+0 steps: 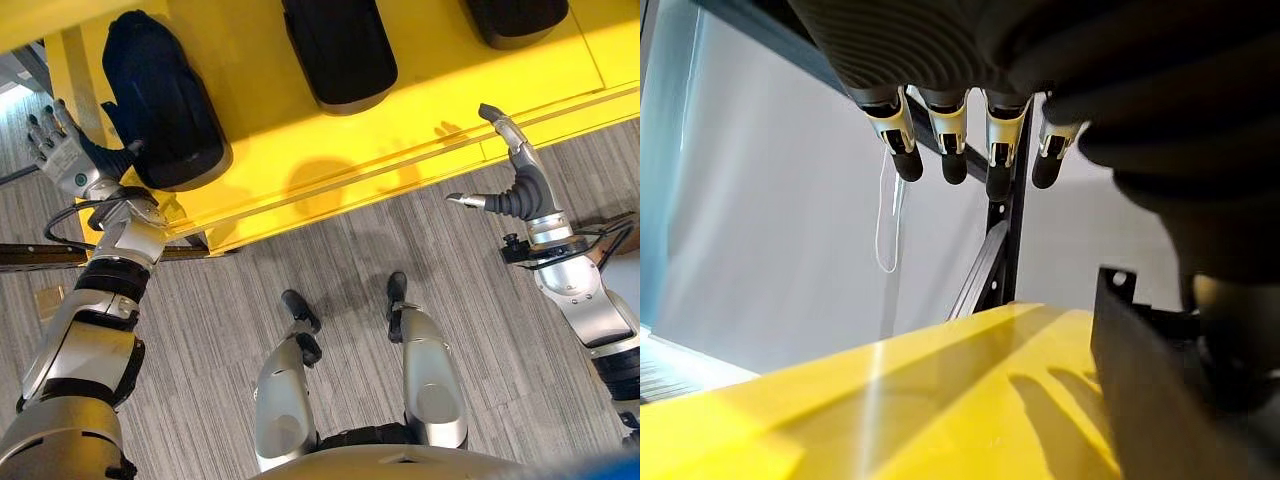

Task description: Move parts from the plastic box to the shelf.

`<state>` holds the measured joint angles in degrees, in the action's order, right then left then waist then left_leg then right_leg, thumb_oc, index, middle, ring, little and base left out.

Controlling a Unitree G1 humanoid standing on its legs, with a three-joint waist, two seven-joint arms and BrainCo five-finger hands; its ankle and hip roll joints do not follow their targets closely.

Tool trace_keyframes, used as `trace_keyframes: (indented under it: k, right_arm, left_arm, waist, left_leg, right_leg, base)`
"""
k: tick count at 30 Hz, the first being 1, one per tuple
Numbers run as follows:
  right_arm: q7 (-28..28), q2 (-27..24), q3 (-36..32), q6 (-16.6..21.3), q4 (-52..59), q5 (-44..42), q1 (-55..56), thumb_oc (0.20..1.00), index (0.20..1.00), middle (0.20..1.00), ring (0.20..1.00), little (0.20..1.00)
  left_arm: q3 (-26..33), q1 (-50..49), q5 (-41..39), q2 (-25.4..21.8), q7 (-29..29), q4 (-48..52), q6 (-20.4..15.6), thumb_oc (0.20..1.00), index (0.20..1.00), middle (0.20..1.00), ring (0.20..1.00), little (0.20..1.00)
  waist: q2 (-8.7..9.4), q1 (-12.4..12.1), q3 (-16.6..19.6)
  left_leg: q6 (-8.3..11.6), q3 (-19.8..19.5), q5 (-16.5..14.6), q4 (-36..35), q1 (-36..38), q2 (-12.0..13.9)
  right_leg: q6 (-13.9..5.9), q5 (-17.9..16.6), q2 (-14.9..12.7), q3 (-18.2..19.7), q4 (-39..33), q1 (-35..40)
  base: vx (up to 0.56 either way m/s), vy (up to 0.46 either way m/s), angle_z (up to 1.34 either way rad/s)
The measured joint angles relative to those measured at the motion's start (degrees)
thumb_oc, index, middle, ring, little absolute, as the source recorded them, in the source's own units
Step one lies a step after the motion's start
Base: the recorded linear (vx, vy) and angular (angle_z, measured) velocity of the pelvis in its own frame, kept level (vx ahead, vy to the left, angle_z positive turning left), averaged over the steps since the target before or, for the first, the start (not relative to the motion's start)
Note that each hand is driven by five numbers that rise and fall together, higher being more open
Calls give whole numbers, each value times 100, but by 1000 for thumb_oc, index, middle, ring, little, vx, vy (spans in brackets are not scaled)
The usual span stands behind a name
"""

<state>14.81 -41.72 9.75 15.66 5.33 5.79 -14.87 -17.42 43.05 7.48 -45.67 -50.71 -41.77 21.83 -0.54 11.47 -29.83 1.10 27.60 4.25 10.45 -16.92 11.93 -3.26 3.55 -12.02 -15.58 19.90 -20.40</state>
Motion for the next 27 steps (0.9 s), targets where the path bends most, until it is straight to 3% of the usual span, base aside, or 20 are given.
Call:
trace_keyframes:
  k: [7,12,14,17,19,22,23,25,27]
  right_arm:
    - [-4,19,-6,0,36,-83,229,1000,1000,1000,1000,1000]
    - [-75,128,-37,14,376,-122,819,1000,1000,1000,1000,1000]
    - [-202,164,-60,35,494,-120,1267,1000,1000,1000,1000,1000]
    - [-391,316,-55,51,491,-120,1516,1000,1000,1000,1000,1000]
    - [-593,353,-25,71,491,-122,1542,1000,1000,1000,1000,1000]
    - [-1106,361,21,179,493,-213,1863,1000,1000,1000,1000,1000]
    - [-1178,360,20,184,493,-213,1922,1000,1000,1000,1000,1000]
    - [-1480,306,114,194,514,-214,2056,1000,1000,1000,1000,1000]
    - [-1753,282,312,233,511,-208,2160,1000,1000,1000,1000,1000]
  left_arm:
    - [308,-48,-25,-74,-761,377,-512,1000,1000,1000,1000,1000]
    - [1060,-1276,30,-81,-969,1893,-1214,1000,1000,1000,1000,1000]
    - [1292,-2321,159,188,-905,3034,-1543,1000,1000,1000,1000,1000]
    - [1393,-3101,273,751,-681,3549,-1948,1000,1000,1000,1000,1000]
    - [1395,-3587,276,1062,-405,3952,-2245,1000,1000,1000,1000,1000]
    - [1330,-4607,208,1697,620,4537,-3196,1000,1000,1000,1000,1000]
    - [1314,-4751,201,1755,773,4607,-3298,1000,1000,1000,1000,1000]
    - [1310,-5280,-467,2038,1770,4984,-3779,1000,1000,1000,1000,1000]
    - [1101,-5598,-971,1985,2760,5109,-4218,1000,1000,1000,1000,1000]
  waist:
    - [-7,-31,6]
    - [-97,-133,78]
    - [-297,-308,414]
    - [-448,-477,826]
    - [-462,-570,1065]
    - [-345,-813,1535]
    - [-317,-847,1552]
    - [-223,-933,1618]
    - [-108,-1122,1710]
  left_leg:
    - [2,-9,-1,-26,248,-4]
    - [56,2,-23,-149,653,9]
    - [93,-5,-15,-255,761,13]
    - [97,-32,-14,-419,977,-22]
    - [105,-83,-8,-512,1103,-47]
    - [127,-198,6,-620,1217,-88]
    - [140,-230,17,-622,1217,-88]
    - [157,-324,46,-637,1217,-90]
    - [169,-471,63,-642,1190,-81]
  right_leg:
    - [6,33,5,3,-2,230]
    - [7,93,62,4,-122,619]
    - [6,96,102,-66,-254,758]
    - [-26,139,120,-119,-384,1001]
    - [-51,177,121,-195,-449,1160]
    - [-109,325,96,-319,-471,1322]
    - [-107,332,97,-352,-467,1345]
    - [-110,357,97,-467,-482,1431]
    - [-95,393,104,-599,-477,1503]
  base:
    - [36,-48,-1]
    - [49,-94,-3]
    - [2,-109,5]
    - [30,-84,8]
    - [4,-83,13]
    - [-54,-117,21]
    - [-92,-137,21]
    - [-92,-113,26]
    - [-105,-99,29]
